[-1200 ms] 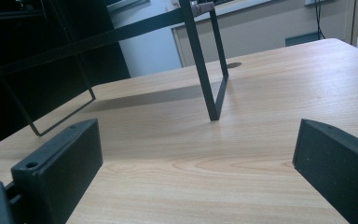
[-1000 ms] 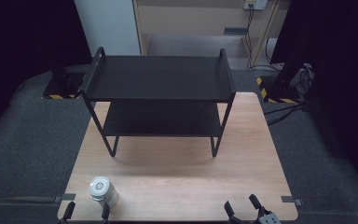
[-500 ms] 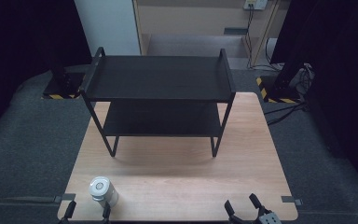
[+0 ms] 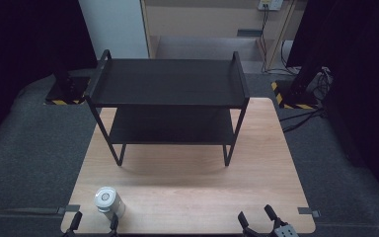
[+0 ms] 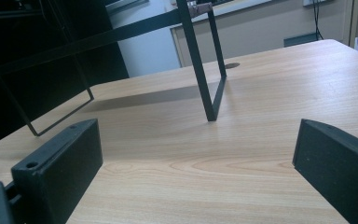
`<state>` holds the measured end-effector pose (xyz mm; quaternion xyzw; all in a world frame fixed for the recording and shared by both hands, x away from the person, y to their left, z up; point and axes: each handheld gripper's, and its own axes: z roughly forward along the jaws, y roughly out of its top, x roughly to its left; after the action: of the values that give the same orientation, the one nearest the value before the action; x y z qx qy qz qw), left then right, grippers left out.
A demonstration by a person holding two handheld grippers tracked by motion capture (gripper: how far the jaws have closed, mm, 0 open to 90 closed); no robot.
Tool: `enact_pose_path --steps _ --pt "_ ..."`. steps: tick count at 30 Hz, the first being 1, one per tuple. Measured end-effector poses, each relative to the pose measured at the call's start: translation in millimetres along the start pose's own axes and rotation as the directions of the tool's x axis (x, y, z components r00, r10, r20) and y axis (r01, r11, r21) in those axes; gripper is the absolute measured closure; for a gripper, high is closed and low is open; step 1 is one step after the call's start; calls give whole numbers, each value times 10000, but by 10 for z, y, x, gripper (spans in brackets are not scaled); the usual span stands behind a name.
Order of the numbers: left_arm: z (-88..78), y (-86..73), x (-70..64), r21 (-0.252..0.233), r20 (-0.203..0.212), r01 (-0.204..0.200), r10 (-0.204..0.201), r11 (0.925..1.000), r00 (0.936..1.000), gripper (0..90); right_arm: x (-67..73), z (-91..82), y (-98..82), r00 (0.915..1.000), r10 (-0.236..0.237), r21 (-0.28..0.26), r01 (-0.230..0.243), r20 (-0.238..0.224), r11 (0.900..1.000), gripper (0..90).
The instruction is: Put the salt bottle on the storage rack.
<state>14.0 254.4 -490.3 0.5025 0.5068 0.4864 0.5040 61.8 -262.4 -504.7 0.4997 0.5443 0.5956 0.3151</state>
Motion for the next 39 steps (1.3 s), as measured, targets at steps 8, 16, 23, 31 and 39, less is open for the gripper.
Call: enact_pose_path --steps 8,16,23,31,39 --pt "151 -79 -46 182 -9 -78 78 9998 10000 0 -1 -8 -12 10000 -1 6 1 -39 10000 14" --pt "435 -214 -35 650 -109 -187 195 9977 9998 11 -23 -22 -25 10000 46 76 -47 71 10000 14" --pt "580 -266 42 707 -46 -153 156 9974 9999 122 -35 -16 -32 9999 54 176 -57 163 9998 14" --pt "582 -105 148 1124 511 -84 27 9936 9987 307 -23 10 -24 9999 34 261 -39 158 9997 14" --pt "624 536 38 220 907 -372 350 9991 9953 307 18 37 24 10000 -85 200 84 48 9998 14"
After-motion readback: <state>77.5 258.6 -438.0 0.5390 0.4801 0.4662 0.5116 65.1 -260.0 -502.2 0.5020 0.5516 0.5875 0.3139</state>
